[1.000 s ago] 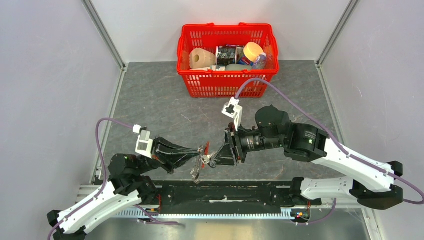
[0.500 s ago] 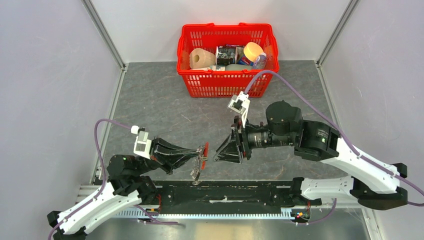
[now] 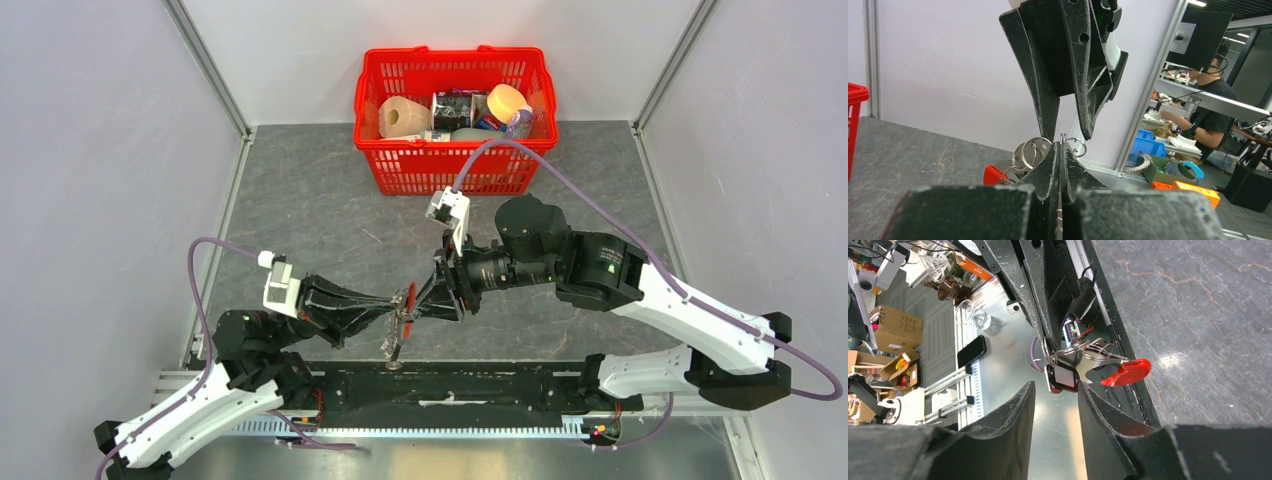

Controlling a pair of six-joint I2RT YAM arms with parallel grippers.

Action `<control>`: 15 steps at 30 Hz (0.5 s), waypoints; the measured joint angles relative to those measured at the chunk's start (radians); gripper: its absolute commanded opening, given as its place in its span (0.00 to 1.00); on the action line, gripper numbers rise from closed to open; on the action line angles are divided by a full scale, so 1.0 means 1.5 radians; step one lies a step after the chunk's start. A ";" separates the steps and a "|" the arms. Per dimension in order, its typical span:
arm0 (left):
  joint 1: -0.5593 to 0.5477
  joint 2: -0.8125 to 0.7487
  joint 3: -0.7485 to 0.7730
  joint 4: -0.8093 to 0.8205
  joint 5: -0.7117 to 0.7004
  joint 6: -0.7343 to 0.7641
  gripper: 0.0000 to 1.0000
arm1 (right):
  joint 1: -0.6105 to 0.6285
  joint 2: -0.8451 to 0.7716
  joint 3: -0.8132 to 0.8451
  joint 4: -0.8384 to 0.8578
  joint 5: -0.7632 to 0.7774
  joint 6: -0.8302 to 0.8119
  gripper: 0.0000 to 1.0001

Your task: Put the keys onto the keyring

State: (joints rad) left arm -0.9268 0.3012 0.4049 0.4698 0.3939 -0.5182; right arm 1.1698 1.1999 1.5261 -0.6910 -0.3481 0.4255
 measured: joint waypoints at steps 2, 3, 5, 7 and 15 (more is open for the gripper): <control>0.000 0.001 0.000 0.006 0.000 -0.002 0.02 | 0.000 -0.001 0.000 0.002 -0.002 -0.006 0.42; 0.000 0.001 0.000 0.008 0.000 -0.003 0.02 | 0.000 -0.001 0.000 0.002 -0.003 -0.007 0.41; 0.000 0.001 0.000 0.012 0.000 -0.005 0.02 | 0.000 -0.001 0.000 0.002 -0.008 -0.009 0.40; 0.000 0.001 0.000 0.016 0.000 -0.006 0.02 | 0.000 -0.001 0.000 0.006 -0.013 -0.010 0.40; 0.000 0.004 0.000 0.023 0.000 -0.008 0.02 | 0.000 0.001 0.000 0.031 -0.014 -0.014 0.39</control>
State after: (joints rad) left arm -0.9268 0.3069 0.4049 0.5037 0.3943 -0.5308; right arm 1.1698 1.2007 1.5265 -0.6453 -0.3698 0.4042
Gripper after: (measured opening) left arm 0.029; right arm 0.396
